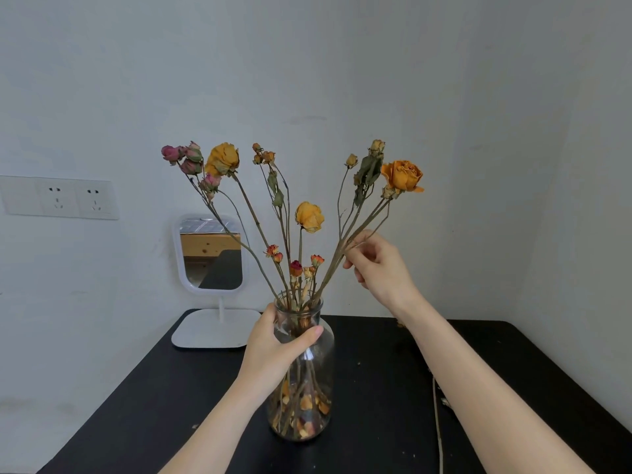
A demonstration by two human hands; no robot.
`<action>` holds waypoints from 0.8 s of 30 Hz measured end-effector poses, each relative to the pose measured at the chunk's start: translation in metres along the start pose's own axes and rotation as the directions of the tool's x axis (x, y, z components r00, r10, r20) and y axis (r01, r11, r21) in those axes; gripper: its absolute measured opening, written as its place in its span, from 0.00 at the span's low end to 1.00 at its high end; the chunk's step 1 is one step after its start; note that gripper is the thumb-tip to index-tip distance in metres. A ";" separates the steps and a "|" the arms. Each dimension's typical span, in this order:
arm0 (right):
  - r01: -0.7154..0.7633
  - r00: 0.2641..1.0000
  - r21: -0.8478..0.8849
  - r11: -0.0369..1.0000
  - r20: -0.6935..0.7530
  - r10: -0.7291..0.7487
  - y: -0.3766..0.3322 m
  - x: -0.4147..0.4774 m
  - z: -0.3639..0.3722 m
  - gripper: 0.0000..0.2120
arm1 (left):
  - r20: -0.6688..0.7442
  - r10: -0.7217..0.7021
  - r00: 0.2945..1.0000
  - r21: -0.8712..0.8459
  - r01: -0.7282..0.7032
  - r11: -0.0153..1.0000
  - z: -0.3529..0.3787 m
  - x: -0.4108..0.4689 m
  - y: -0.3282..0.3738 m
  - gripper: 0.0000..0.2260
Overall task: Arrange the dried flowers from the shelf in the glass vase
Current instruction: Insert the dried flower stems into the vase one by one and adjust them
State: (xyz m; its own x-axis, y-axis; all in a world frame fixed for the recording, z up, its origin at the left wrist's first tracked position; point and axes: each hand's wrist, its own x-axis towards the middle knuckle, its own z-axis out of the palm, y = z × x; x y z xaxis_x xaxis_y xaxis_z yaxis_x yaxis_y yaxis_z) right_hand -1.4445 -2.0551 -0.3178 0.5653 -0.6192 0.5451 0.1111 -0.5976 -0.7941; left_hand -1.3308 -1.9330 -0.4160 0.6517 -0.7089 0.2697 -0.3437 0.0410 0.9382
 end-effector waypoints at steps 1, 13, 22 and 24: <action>0.008 1.000 -0.009 1.000 -0.004 -0.008 0.000 0.000 -0.001 0.07 | -0.002 0.001 1.000 -0.002 -0.001 1.000 0.000 0.000 0.000 0.34; -0.096 0.981 -0.142 0.985 0.153 0.117 0.008 -0.007 0.006 0.08 | -0.005 0.009 1.000 0.000 -0.009 1.000 0.000 -0.001 0.001 0.30; -0.183 0.922 -0.214 0.960 0.302 0.243 0.005 -0.002 0.019 0.08 | -0.010 0.013 1.000 0.001 -0.013 1.000 0.000 -0.002 0.001 0.29; -0.192 0.920 -0.194 0.962 0.305 0.245 0.004 -0.001 0.018 0.08 | -0.013 0.013 1.000 0.002 -0.013 1.000 0.000 -0.002 0.001 0.25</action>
State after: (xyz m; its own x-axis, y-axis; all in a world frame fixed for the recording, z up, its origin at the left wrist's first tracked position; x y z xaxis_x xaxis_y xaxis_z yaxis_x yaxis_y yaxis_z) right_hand -1.4299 -2.0474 -0.3263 0.7968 -0.5608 0.2250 -0.1602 -0.5552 -0.8162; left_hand -1.3323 -1.9311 -0.4151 0.6558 -0.6993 0.2845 -0.3537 0.0483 0.9341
